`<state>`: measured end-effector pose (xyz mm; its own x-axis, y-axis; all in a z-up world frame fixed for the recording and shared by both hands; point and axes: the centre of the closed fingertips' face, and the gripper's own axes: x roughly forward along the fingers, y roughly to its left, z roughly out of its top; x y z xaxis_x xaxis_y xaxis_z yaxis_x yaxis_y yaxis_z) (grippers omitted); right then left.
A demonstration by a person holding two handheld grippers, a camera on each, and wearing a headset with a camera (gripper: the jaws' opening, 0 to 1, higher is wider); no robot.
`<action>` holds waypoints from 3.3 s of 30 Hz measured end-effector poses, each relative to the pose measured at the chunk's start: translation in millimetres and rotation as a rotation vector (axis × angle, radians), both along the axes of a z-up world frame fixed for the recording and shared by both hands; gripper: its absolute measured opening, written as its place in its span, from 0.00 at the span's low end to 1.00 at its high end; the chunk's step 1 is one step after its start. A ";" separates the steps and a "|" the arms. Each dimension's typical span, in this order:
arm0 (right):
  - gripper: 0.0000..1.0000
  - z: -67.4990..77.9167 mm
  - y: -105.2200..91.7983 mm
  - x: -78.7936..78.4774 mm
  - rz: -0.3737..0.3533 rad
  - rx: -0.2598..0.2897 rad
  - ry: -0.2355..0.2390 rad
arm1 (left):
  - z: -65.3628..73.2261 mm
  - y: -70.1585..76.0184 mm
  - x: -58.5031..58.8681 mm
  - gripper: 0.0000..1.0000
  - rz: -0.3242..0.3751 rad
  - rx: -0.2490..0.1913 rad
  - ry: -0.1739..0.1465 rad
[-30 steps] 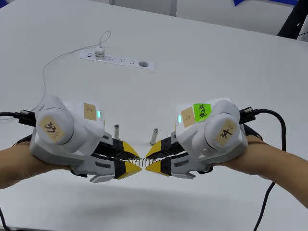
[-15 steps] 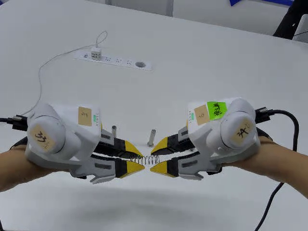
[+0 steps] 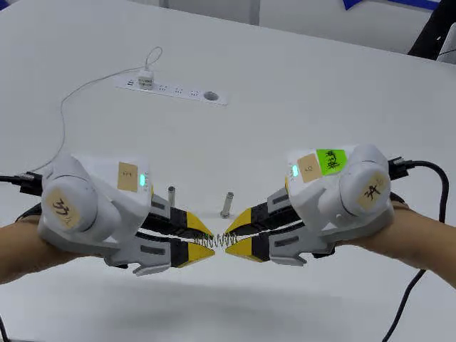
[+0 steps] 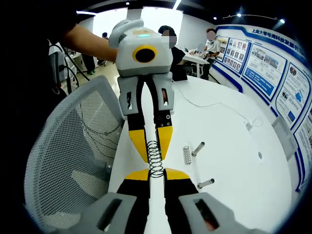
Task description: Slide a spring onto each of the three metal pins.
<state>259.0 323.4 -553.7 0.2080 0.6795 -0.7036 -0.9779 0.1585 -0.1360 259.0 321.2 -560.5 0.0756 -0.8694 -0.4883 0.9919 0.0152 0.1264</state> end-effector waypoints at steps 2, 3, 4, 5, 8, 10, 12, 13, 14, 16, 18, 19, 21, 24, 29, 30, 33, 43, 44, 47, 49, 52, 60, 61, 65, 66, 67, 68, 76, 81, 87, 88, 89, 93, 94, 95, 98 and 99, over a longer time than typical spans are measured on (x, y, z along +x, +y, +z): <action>0.11 4.0 0.9 1.2 -0.002 0.014 0.001 | 0.4 -0.6 1.0 0.10 0.011 0.000 0.008; 0.11 7.7 2.0 1.7 -0.005 0.031 0.005 | 0.6 -0.8 1.4 0.10 0.015 0.000 0.008; 0.11 10.5 2.8 2.4 -0.008 0.043 0.004 | 1.2 -1.1 1.8 0.10 0.017 -0.001 0.004; 0.11 12.4 3.4 3.0 -0.011 0.052 0.002 | 1.8 -1.4 2.5 0.10 0.020 -0.003 0.002; 0.11 17.4 5.5 3.1 -0.016 0.074 0.006 | 4.0 -1.9 3.7 0.10 0.023 -0.006 -0.004; 0.11 21.1 8.2 2.9 -0.021 0.099 0.012 | 4.6 -2.2 4.1 0.10 0.024 -0.007 -0.005; 0.11 23.3 10.4 2.7 -0.027 0.117 0.017 | 4.8 -2.5 4.3 0.10 0.025 -0.007 -0.008; 0.11 24.5 11.9 2.5 -0.032 0.128 0.021 | 4.7 -2.8 4.3 0.10 0.026 -0.007 -0.008; 0.11 25.3 13.0 2.1 -0.034 0.136 0.024 | 4.6 -2.9 4.0 0.10 0.026 -0.007 -0.006; 0.11 27.1 15.3 2.9 -0.044 0.152 0.024 | 4.1 -3.4 4.1 0.10 0.032 -0.007 0.000; 0.11 28.0 16.7 3.4 -0.053 0.161 0.024 | 3.9 -3.8 4.8 0.10 0.035 -0.005 0.001; 0.11 28.5 17.3 3.9 -0.057 0.167 0.023 | 3.9 -3.9 5.3 0.10 0.038 -0.005 0.000; 0.11 30.8 19.6 4.4 -0.065 0.191 0.029 | 4.3 -4.2 5.6 0.10 0.040 -0.008 0.005; 0.11 40.8 26.7 4.7 -0.081 0.265 0.056 | 7.7 -7.2 4.5 0.10 0.038 -0.027 0.010; 0.10 39.9 28.9 7.4 -0.078 0.252 0.052 | 7.7 -8.4 7.7 0.10 0.053 -0.030 0.010; 0.10 40.1 29.7 7.2 -0.077 0.255 0.055 | 7.9 -8.5 7.5 0.10 0.054 -0.031 0.009; 0.10 40.4 31.6 6.5 -0.079 0.265 0.066 | 8.0 -8.7 6.4 0.10 0.055 -0.036 0.011; 0.10 39.1 38.5 10.3 -0.073 0.268 0.080 | 1.4 4.7 8.9 0.12 0.091 -0.031 0.054; 0.10 40.4 39.2 11.7 -0.074 0.272 0.081 | -1.8 8.2 11.5 0.15 0.102 -0.012 0.043; 0.10 42.1 39.4 17.3 -0.075 0.265 0.072 | -6.3 16.3 15.9 0.26 0.127 0.001 0.036; 0.10 41.3 38.1 20.4 -0.074 0.253 0.064 | -3.9 20.9 19.6 0.30 0.155 -0.016 0.047; 0.10 40.1 35.6 24.5 -0.079 0.247 0.062 | -1.6 27.7 25.8 0.31 0.188 -0.027 0.051; 0.10 35.5 24.5 42.4 -0.119 0.225 0.044 | 8.9 44.7 40.4 0.36 0.266 -0.076 0.043; 0.10 35.2 23.4 44.7 -0.125 0.224 0.043 | 9.6 46.0 41.4 0.38 0.271 -0.080 0.041; 0.10 35.4 14.6 62.2 -0.158 0.225 0.030 | 10.3 55.8 51.3 0.49 0.328 -0.089 0.047; 0.10 34.9 11.8 66.9 -0.163 0.222 0.027 | 10.1 58.1 52.8 0.51 0.337 -0.090 0.051; 0.10 34.5 9.8 70.0 -0.171 0.219 0.023 | 10.1 60.2 54.3 0.53 0.345 -0.091 0.052; 0.10 33.9 6.8 74.9 -0.183 0.215 0.017 | 10.2 63.5 56.4 0.55 0.357 -0.093 0.054; 0.10 27.0 -12.6 105.6 -0.319 0.188 -0.013 | 10.7 78.7 64.1 0.65 0.405 -0.106 0.085; 0.10 17.0 -22.8 120.3 -0.405 0.187 -0.008 | 4.5 83.1 63.2 0.72 0.426 -0.112 0.118; 0.10 7.5 -27.5 126.7 -0.447 0.196 0.024 | -5.5 88.3 60.0 0.81 0.433 -0.082 0.133; 0.10 3.9 -28.4 127.0 -0.452 0.189 0.035 | -8.6 90.7 60.4 0.83 0.437 -0.066 0.135; 0.10 1.9 -28.9 127.1 -0.466 0.193 0.051 | -9.1 91.8 61.1 0.85 0.441 -0.063 0.133; 0.10 -2.2 -30.1 130.6 -0.504 0.218 0.078 | -5.7 97.8 66.6 0.88 0.475 -0.088 0.142; 0.10 -3.3 -30.0 130.7 -0.504 0.218 0.080 | -4.6 98.8 67.8 0.89 0.482 -0.096 0.145; 0.10 -4.8 -30.0 130.6 -0.505 0.217 0.084 | -3.9 99.9 69.2 0.90 0.491 -0.101 0.148; 0.10 -10.4 -30.7 130.0 -0.506 0.201 0.091 | -3.8 104.2 72.8 0.93 0.514 -0.102 0.146; 0.10 -11.6 -31.0 129.7 -0.506 0.197 0.091 | -4.1 105.3 73.6 0.94 0.520 -0.100 0.147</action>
<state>388.7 292.5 -565.2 0.4873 0.6313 -0.6033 -0.7795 0.6259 0.0254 332.6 426.5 -564.6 0.4447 -0.7784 -0.4432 0.8576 0.5127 -0.0400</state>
